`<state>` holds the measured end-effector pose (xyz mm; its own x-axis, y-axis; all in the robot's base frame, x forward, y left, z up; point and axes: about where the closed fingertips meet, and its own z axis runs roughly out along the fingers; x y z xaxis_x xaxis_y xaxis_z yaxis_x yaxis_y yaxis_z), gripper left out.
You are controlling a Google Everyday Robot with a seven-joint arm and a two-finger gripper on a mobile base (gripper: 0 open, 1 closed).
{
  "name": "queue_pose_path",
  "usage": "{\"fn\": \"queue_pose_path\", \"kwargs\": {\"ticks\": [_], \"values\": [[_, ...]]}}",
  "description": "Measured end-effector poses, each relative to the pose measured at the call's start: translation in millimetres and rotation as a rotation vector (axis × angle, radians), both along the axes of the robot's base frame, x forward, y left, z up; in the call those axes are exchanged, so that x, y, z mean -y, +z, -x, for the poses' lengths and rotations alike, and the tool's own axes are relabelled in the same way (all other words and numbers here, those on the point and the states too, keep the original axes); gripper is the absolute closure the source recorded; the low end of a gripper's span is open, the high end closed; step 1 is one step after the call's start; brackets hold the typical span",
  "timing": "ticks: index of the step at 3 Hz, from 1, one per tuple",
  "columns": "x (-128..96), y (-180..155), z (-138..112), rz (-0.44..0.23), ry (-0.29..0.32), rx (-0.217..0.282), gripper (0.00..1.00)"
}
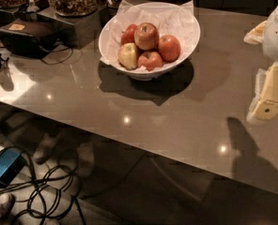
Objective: Pick apple from white bowl
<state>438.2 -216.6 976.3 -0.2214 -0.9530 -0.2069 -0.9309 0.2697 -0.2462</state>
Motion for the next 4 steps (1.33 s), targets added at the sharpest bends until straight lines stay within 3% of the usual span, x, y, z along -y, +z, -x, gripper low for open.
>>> {"fn": "queue_pose_path", "kwargs": {"ticks": [2,3,4], "values": [[-5.0,6.1,-4.8,-0.011,-0.015,0.006,0.0],[-15.2,11.2,-29.6,-0.049,-0.069,-0.041,0.0],[-32.7,22.1,-68.4,-0.077,-0.112,-0.056,0.0]]}}
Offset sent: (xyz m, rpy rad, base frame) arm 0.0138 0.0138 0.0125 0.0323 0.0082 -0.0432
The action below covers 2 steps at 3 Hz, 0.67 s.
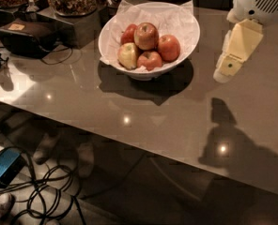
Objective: Pick apple from white bowl
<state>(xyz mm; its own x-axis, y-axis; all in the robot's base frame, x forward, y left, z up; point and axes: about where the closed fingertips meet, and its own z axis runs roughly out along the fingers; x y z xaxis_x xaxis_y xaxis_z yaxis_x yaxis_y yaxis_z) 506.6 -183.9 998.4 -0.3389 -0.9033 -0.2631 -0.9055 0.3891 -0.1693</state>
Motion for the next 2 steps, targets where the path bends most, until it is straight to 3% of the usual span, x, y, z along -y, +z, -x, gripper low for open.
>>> {"fn": "queue_pose_path", "kwargs": {"ticks": [1,2], "values": [[-3.3,2.1,-5.7,-0.01,0.004,0.023,0.0],[-27.0,16.2,-20.6,-0.02,0.01,0.083,0.0]]}}
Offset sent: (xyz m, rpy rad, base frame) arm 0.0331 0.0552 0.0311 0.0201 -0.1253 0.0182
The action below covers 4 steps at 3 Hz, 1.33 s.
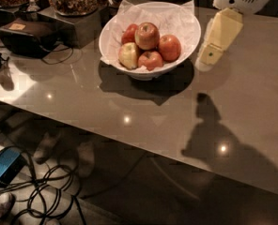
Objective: Pick apple from white bowl
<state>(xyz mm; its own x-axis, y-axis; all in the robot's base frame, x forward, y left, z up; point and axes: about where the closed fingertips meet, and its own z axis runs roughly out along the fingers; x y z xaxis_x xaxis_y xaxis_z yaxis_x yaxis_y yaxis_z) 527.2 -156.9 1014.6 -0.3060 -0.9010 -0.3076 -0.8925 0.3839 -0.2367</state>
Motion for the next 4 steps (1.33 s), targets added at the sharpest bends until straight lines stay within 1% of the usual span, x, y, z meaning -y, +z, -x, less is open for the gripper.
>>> {"fn": "queue_pose_path", "kwargs": {"ticks": [1,2,3,4], "values": [[-26.0,10.9,-19.8,0.012,0.033,0.029,0.0],[-53.9,19.4,-34.7,0.031,0.08,0.081,0.0],[-55.5,19.3,-35.9,0.032,0.082,0.084,0.0],[-61.3,20.3,-50.6,-0.025,0.027,0.081,0.0]]}}
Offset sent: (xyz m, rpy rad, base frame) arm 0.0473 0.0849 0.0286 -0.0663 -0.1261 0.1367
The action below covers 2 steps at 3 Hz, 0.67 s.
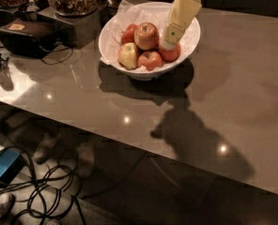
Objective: Pick apple from white bowl
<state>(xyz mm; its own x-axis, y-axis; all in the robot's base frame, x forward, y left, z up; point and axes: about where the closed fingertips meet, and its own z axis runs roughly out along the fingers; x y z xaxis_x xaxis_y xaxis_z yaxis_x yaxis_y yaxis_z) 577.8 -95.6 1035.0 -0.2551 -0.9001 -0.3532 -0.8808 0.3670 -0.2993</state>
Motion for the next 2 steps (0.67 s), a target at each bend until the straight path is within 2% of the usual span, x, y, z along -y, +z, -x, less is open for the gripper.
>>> {"fn": "queue_pose_path", "kwargs": {"ticks": [1,2], "values": [[-8.2,1.3,-27.3,-0.066,-0.077,-0.019,0.0],[-15.9,-4.7,-53.4,-0.08,-0.13,-0.035,0.0]]}}
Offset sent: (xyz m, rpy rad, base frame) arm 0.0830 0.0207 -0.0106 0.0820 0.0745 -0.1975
